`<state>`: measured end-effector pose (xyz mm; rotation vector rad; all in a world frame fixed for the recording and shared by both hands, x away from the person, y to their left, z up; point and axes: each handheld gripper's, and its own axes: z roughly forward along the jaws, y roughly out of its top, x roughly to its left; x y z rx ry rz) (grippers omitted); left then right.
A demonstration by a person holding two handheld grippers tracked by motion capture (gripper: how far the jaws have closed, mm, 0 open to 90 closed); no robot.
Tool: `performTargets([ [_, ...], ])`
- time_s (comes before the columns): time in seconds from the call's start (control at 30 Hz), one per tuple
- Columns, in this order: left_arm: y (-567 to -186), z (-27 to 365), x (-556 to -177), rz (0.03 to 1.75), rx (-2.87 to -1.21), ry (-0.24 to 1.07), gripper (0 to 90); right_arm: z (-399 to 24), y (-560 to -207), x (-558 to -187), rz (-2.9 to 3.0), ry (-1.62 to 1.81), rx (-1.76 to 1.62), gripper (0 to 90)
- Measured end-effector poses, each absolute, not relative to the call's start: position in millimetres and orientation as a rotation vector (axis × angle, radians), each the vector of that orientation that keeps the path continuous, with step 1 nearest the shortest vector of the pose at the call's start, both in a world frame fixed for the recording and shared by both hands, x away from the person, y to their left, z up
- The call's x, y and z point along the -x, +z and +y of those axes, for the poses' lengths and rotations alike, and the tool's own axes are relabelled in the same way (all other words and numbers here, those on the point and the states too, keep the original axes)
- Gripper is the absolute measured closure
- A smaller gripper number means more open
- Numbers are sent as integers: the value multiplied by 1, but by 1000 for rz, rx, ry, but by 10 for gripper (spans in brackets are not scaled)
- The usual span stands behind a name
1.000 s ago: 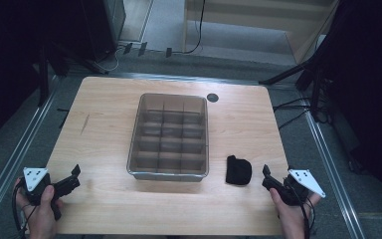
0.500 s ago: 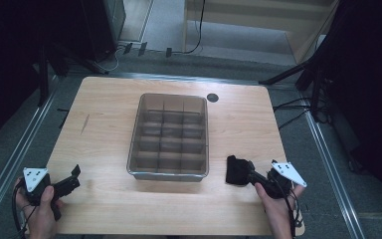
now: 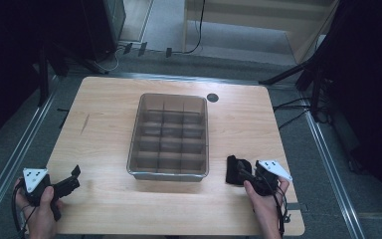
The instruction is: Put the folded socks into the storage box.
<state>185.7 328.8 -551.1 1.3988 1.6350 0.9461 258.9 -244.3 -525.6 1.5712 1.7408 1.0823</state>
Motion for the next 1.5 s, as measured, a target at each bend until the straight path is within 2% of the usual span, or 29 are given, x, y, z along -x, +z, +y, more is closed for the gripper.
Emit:
performTargets([
  [0.2,-551,329,-185,1636,-1399,945,0,-239,-533,-265,1759,1055,-1644,377],
  [0.5,-551,329,-185,1636,-1401,942,0,-238,-540,-271,1847,968,-1760,380],
  [0.63,-551,329,-185,1636,-1402,943,0,-239,-539,-272,1884,933,-1761,409],
  [0.83,-551,329,-186,1637,-1400,945,0,-235,-533,-274,1948,889,-1781,594],
  [0.97,-551,329,-185,1638,-1399,941,0,-235,-532,-277,1939,927,-1830,659],
  [1.5,-551,330,-186,1641,-1397,937,0,-224,-488,-282,1880,1060,-1751,669],
])
